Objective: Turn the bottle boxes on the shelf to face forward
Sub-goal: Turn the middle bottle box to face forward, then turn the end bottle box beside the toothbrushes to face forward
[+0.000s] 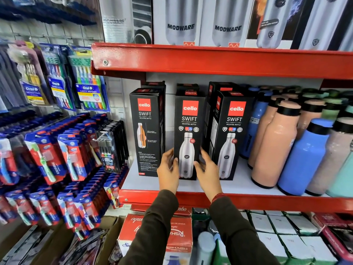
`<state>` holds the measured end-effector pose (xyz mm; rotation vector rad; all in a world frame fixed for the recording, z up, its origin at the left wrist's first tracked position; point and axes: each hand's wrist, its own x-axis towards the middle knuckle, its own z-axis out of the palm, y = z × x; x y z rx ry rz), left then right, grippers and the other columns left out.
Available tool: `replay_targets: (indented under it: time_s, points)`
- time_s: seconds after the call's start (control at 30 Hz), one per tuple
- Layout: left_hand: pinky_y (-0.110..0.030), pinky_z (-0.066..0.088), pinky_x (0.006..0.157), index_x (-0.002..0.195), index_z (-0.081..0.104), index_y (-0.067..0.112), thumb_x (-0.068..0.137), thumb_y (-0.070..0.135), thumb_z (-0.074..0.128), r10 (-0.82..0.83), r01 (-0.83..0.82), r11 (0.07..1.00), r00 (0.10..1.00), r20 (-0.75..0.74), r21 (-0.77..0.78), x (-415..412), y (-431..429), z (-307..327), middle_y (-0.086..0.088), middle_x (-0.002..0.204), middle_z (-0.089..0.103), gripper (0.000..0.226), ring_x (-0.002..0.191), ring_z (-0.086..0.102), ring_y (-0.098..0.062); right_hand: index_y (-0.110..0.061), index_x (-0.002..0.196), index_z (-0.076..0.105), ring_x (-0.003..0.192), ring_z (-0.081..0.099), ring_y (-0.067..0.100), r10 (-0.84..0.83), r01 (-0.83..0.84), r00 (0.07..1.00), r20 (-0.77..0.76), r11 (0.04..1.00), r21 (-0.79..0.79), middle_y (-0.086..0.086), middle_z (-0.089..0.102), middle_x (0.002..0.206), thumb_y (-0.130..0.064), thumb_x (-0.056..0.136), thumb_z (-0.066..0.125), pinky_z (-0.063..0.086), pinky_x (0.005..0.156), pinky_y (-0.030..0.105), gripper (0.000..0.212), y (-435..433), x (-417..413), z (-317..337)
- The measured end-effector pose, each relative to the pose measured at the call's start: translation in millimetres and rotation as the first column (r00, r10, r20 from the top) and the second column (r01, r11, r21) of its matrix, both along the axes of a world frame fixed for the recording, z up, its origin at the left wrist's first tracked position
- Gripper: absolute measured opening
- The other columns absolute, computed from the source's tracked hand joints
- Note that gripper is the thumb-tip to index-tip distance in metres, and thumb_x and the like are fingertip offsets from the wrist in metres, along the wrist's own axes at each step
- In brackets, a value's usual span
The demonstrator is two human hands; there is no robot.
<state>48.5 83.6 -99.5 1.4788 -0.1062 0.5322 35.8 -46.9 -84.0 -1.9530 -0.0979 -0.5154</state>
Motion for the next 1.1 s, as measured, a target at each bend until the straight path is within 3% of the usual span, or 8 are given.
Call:
replay_targets:
  time_s: [0.2,0.37,0.5,0.63,0.77,0.9,1.0,1.1]
  points:
    - [0.005,0.041,0.089,0.133,0.056,0.022,0.099,0.006,0.056,0.028,-0.027,0.998,0.999,-0.022,0.051,-7,0,5,0.008,0.127,0.062,0.038,0.12,0.059,-0.005,-0.011,0.128,0.062,0.104,0.069,0.02,-0.155,0.154,0.987,0.051,0.988,0.025,0.009,0.071,0.118,-0.011,0.089,0.068,0.049,0.089,0.021,0.04,2,-2,2]
    - [0.0,0.044,0.09,0.126,0.059,0.026,0.099,0.006,0.056,0.079,-0.083,0.993,0.995,0.054,0.086,-20,9,8,0.01,0.12,0.066,0.034,0.106,0.061,0.016,-0.021,0.115,0.065,0.085,0.065,0.008,-0.221,0.2,0.95,0.222,0.973,0.114,0.0,0.066,0.107,-0.006,0.085,0.072,0.053,0.073,0.013,0.035,3,-14,6]
    - [-0.014,0.049,0.093,0.126,0.06,0.021,0.099,0.006,0.054,0.156,-0.187,0.973,0.965,0.209,0.134,-30,24,12,0.01,0.119,0.067,0.031,0.111,0.063,-0.002,-0.025,0.106,0.066,0.08,0.06,0.009,-0.194,0.153,0.903,0.383,0.979,0.136,-0.006,0.057,0.1,-0.007,0.087,0.068,0.047,0.066,0.01,0.027,20,-25,13]
    - [-0.01,0.035,0.105,0.134,0.055,0.017,0.097,0.0,0.051,0.304,-0.389,0.902,0.879,0.367,0.187,-29,46,20,0.004,0.127,0.058,0.041,0.121,0.051,0.0,-0.018,0.115,0.068,0.092,0.064,0.005,-0.047,0.01,0.905,0.424,0.996,0.091,-0.004,0.064,0.105,-0.007,0.091,0.064,0.051,0.075,0.012,0.026,51,-27,25]
    - [-0.021,0.022,0.113,0.15,0.036,0.01,0.098,0.003,0.049,0.406,-0.46,0.865,0.877,0.259,0.2,-16,70,27,-0.011,0.148,0.042,0.055,0.139,0.037,-0.021,-0.015,0.137,0.055,0.118,0.06,0.004,0.128,-0.159,0.957,0.261,0.982,0.102,0.003,0.064,0.126,-0.009,0.097,0.054,0.048,0.094,0.012,0.04,88,-22,30]
    - [-0.01,0.013,0.115,0.158,0.018,0.008,0.105,0.008,0.04,0.217,-0.239,0.942,0.969,0.117,0.236,-2,96,22,-0.011,0.165,0.023,0.058,0.154,0.022,-0.022,-0.015,0.15,0.035,0.138,0.045,0.016,0.213,-0.216,0.976,0.042,0.973,0.084,0.008,0.049,0.147,-0.005,0.101,0.042,0.035,0.11,0.018,0.05,112,-12,26]
    - [-0.006,0.028,0.101,0.158,0.022,0.011,0.107,0.013,0.039,0.106,-0.103,0.975,0.994,-0.006,0.197,5,111,19,-0.012,0.158,0.04,0.054,0.144,0.041,-0.023,-0.016,0.151,0.031,0.136,0.047,0.024,0.182,-0.179,0.982,-0.05,0.982,0.052,0.013,0.048,0.147,-0.006,0.102,0.04,0.036,0.114,0.034,0.052,122,-3,23]
    - [0.002,0.039,0.081,0.146,0.047,0.009,0.105,0.009,0.041,0.101,-0.106,0.97,0.994,0.034,0.218,7,119,19,-0.012,0.132,0.063,0.041,0.116,0.061,-0.023,-0.018,0.15,0.032,0.13,0.051,0.026,0.149,-0.148,0.987,-0.066,0.989,0.02,0.015,0.051,0.142,-0.004,0.101,0.039,0.041,0.111,0.038,0.052,129,0,18]
